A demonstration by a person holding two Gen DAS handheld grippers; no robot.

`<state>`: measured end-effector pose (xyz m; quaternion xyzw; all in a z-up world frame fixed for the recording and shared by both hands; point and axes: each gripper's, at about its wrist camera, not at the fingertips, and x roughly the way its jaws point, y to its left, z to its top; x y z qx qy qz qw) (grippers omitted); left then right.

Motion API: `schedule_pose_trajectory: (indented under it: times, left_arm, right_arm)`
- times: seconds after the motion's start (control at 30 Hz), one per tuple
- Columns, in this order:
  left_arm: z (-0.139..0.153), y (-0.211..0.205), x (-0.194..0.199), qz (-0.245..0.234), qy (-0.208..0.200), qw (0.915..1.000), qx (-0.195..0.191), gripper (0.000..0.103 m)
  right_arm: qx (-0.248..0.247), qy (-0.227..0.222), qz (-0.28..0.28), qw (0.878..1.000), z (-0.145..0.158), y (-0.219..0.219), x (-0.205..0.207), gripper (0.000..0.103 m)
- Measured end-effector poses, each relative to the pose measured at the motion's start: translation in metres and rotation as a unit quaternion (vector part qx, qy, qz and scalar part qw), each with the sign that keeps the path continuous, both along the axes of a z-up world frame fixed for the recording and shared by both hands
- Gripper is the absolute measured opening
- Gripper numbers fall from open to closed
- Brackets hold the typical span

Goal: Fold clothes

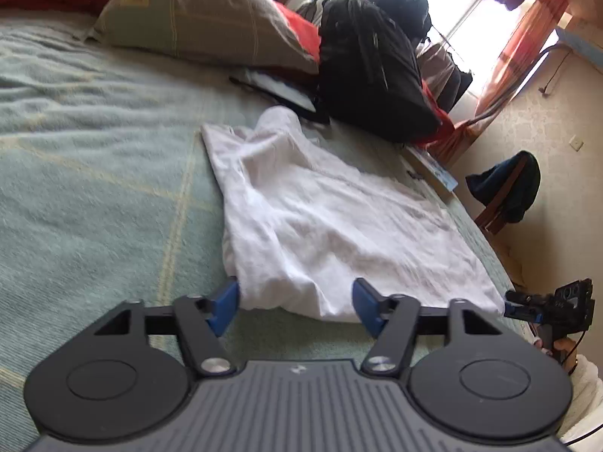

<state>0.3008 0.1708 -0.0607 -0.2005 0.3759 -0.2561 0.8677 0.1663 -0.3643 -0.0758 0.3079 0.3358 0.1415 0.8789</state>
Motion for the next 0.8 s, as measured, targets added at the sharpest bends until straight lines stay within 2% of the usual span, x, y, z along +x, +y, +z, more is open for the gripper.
schedule_pose_trajectory:
  times: [0.07,0.23,0.3,0.33,0.37,0.4,0.43,0.53,0.73,0.8]
  left_arm:
    - [0.001,0.003,0.006,0.003,-0.007,0.9999,-0.013,0.05]
    - [-0.003,0.012,0.021,0.012,-0.011,0.9994,-0.031,0.033]
    - [-0.006,0.013,0.024,0.01,-0.001,0.9992,-0.039,0.021]
    - [-0.008,0.013,0.024,0.008,0.004,0.9992,-0.038,0.016]
    - [-0.009,0.012,0.023,0.006,0.01,0.9995,-0.029,0.006]
    - [-0.01,0.01,0.021,0.005,0.016,0.9997,-0.018,0.002]
    - [-0.01,0.009,0.019,0.004,0.018,0.9998,-0.005,0.001]
    - [-0.006,0.008,0.015,0.01,0.02,0.9993,0.031,0.0]
    - [-0.006,0.015,0.012,0.001,0.039,0.9975,0.059,0.003]
    - [0.005,0.018,0.01,0.01,0.026,0.9976,0.064,0.004]
  right_arm:
    - [-0.006,0.004,0.004,1.0,-0.003,0.001,0.003,0.063]
    - [-0.007,0.002,0.006,1.0,-0.006,-0.001,0.012,0.055]
    - [-0.013,0.009,0.002,1.0,-0.008,-0.002,0.014,0.049]
    - [-0.015,0.013,0.0,1.0,-0.009,-0.003,0.014,0.04]
    - [-0.018,0.017,-0.001,1.0,-0.01,-0.004,0.015,0.022]
    - [-0.021,0.02,-0.003,1.0,-0.011,-0.005,0.016,0.012]
    - [-0.024,0.024,-0.005,0.999,-0.012,-0.005,0.016,0.008]
    - [-0.034,0.026,-0.007,0.999,-0.009,-0.006,0.014,0.007]
    - [-0.069,0.04,0.002,0.997,-0.006,-0.004,0.004,0.005]
    - [-0.078,0.038,-0.005,0.996,0.0,-0.005,0.002,0.008]
